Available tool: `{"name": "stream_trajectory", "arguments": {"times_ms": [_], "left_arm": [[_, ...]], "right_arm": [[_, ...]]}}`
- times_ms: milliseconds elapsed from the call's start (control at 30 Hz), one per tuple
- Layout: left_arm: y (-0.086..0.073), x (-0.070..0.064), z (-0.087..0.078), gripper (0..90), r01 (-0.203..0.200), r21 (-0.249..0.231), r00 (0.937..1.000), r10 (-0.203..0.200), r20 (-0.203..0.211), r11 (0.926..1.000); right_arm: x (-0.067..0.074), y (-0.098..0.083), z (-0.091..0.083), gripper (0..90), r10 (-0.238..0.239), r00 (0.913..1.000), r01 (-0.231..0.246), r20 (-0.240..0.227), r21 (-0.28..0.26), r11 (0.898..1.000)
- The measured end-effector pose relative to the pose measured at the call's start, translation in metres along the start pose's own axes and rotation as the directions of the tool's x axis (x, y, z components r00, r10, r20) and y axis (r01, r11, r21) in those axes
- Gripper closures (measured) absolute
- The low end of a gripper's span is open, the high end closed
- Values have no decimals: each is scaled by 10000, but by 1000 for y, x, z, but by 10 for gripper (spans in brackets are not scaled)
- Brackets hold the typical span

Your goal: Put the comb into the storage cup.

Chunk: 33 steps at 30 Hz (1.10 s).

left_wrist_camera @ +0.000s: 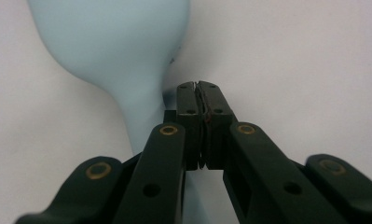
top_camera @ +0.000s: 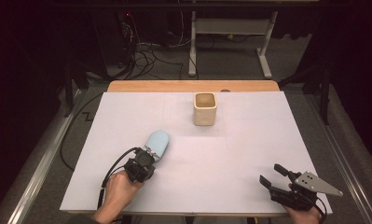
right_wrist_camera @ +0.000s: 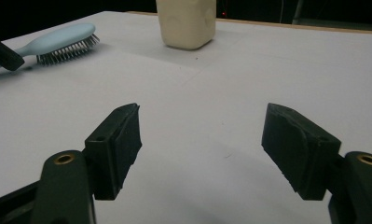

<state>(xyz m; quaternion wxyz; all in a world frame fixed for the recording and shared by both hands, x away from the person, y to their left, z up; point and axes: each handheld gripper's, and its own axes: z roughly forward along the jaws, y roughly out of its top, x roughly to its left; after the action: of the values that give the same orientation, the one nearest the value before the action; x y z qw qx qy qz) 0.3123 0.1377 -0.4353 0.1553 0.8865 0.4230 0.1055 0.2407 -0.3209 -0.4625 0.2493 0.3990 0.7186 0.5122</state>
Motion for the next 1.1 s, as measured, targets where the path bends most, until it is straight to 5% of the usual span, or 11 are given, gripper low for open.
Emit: {"name": "stream_trajectory", "arguments": {"times_ms": [367,733,1100], "left_arm": [[-2,7,0,878,123,-24,9995,-124,-307,9999],[-5,10,-5,826,269,-411,9987,-251,433,9988],[-5,6,-26,543,302,-1564,9991,-253,329,9872]], "right_arm": [[0,0,0,286,7,10000,-7,6,5,10000],[0,0,0,286,-10,10000,10,22,-9,10000],[0,0,0,287,-59,10000,59,50,-25,10000]]}}
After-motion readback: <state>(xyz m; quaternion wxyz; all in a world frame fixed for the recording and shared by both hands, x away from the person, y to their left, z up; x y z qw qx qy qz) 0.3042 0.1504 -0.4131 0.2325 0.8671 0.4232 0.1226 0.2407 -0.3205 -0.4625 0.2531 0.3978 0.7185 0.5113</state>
